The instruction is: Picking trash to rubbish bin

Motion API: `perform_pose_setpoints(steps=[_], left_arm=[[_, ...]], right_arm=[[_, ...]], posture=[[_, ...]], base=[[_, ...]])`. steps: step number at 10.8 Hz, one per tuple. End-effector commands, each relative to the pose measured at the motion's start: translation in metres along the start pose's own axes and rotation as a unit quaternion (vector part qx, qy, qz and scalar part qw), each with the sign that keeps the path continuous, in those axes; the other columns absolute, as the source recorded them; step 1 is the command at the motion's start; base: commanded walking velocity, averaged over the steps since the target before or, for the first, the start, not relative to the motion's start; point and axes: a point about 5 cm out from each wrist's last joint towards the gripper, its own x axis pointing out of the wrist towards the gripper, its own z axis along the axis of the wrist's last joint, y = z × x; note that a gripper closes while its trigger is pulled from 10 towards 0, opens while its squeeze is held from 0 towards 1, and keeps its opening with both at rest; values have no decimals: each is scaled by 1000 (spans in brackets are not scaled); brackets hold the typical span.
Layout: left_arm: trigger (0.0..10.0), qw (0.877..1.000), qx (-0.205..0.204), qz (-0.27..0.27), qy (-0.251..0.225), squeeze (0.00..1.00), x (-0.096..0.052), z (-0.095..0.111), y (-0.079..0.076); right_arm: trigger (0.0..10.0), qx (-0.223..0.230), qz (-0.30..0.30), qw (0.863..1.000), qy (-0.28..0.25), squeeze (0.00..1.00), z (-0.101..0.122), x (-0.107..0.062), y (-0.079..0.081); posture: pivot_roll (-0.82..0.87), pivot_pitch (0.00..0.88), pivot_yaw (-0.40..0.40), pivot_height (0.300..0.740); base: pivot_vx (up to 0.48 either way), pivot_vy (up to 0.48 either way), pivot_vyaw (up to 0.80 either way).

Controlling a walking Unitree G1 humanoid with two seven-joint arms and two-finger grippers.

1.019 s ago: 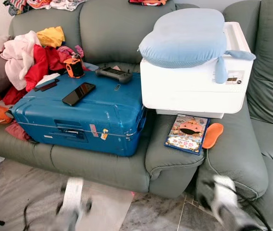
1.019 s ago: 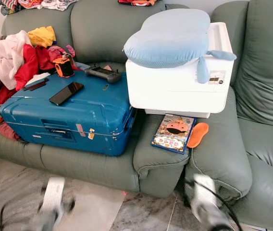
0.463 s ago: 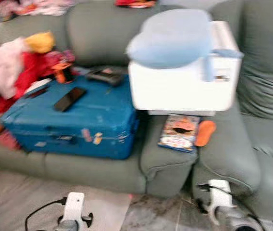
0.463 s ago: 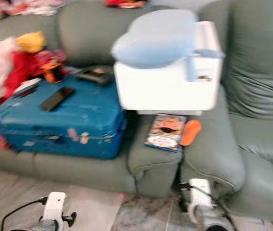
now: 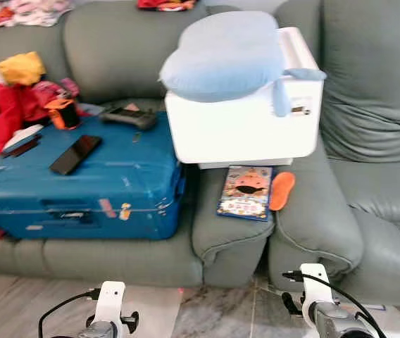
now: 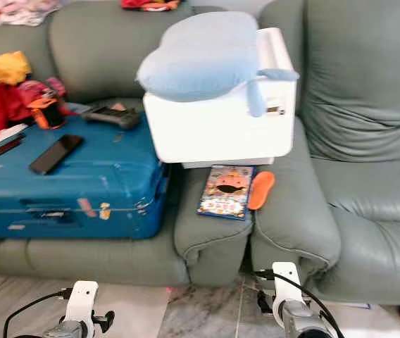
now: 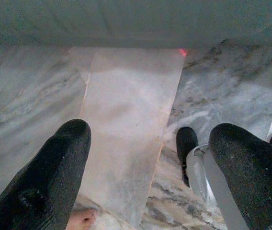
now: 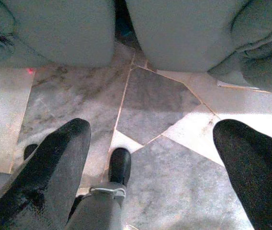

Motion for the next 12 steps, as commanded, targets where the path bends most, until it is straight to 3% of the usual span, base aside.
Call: perform_pose_setpoints(steps=[1, 3, 11, 12], left_arm=[[10000, 1000, 0, 1, 2, 0, 0, 0, 4], [10000, 1000, 1, -2, 2, 0, 0, 0, 3], [10000, 1000, 1, -11, 6, 0, -1, -7, -1], [10000, 1000, 7, -12, 9, 0, -1, -8, 0]], right_arm=[[10000, -5, 5, 1000, 4, 0, -2, 0, 2], [10000, -10, 4, 1000, 6, 0, -5, 0, 1], [10000, -51, 6, 999, 17, 0, -12, -1, -2], [10000, -56, 7, 998, 18, 0, -13, -1, -2]], posture=[[37, 0, 91, 740], [38, 0, 89, 740], [29, 0, 83, 740], [31, 0, 82, 740]], base=[[0, 0, -644], [0, 0, -612], [0, 0, 0], [0, 412, 0]])
